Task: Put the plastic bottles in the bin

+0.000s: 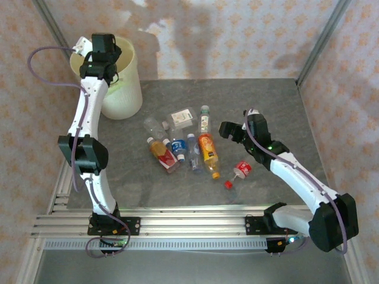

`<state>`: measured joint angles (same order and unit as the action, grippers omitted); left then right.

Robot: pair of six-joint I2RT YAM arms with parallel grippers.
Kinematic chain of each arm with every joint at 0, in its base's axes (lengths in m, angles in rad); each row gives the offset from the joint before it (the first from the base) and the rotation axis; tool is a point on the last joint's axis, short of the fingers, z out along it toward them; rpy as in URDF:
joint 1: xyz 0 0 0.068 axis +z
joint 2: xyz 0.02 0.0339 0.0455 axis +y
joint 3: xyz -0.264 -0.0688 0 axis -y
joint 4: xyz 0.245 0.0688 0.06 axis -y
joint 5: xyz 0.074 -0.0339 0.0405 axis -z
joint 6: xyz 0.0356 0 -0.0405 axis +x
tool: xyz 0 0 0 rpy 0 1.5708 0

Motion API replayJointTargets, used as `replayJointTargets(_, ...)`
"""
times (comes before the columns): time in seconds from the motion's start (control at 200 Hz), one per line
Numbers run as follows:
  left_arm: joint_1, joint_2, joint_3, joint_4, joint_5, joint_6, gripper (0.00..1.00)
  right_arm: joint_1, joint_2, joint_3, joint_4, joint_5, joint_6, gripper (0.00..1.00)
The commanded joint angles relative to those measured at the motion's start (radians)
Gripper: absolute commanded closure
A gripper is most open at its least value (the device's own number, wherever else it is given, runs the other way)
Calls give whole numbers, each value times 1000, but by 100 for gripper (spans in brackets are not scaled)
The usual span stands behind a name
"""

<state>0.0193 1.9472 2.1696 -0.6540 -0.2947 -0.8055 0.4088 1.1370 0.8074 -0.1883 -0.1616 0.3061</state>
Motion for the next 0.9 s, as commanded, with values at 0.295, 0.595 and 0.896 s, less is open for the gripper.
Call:
replayJointTargets(0.295,-40,-176,-198,275,336,115,0,11,16,-68,-51,-101,-19,0)
replayJointTargets(0.595,-43,-242,-342,427,666,105,0,117,109,-105,-9,-101,-3,8)
replayJointTargets(0.896,-99,-383,-538,471,753,145,0,199,228,-106,79,-135,8,12)
